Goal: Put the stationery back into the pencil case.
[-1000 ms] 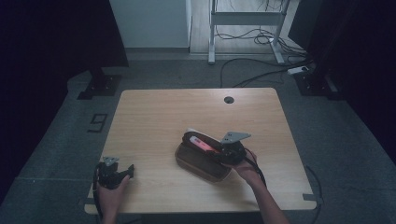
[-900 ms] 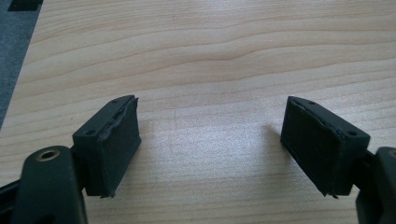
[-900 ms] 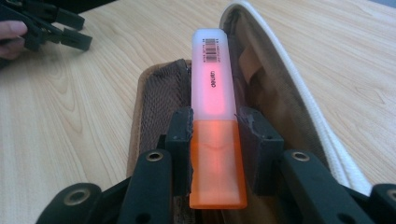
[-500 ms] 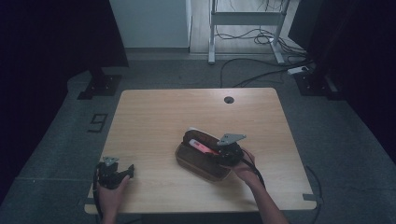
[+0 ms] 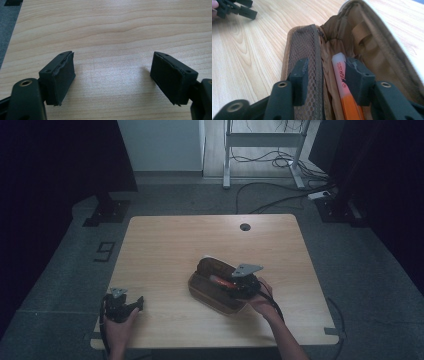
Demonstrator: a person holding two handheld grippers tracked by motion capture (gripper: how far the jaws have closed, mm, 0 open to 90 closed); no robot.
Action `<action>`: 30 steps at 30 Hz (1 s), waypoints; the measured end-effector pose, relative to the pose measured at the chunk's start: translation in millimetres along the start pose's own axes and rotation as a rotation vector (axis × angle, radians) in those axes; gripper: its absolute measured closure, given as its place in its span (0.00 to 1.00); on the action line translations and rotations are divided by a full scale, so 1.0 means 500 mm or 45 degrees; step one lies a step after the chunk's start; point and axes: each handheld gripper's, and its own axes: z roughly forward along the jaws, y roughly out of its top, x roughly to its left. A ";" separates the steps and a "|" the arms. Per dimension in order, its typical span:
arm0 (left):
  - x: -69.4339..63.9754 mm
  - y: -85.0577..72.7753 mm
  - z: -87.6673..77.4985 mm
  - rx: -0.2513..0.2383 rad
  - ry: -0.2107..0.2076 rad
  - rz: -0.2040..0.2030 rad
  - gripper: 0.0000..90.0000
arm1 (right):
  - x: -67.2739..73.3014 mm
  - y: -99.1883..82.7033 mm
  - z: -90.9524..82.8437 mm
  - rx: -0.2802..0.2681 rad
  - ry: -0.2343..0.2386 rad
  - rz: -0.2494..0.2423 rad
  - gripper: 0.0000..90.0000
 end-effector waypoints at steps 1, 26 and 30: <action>0.000 0.000 0.000 0.000 0.000 0.000 0.22 | 0.000 0.001 -0.002 -0.007 -0.003 0.004 0.54; 0.000 0.000 0.000 0.001 -0.002 0.004 0.22 | -0.009 -0.014 -0.084 -0.234 -0.092 0.125 0.40; 0.000 0.000 0.000 0.000 -0.003 0.002 0.22 | -0.017 -0.029 -0.108 -0.266 -0.125 0.141 0.39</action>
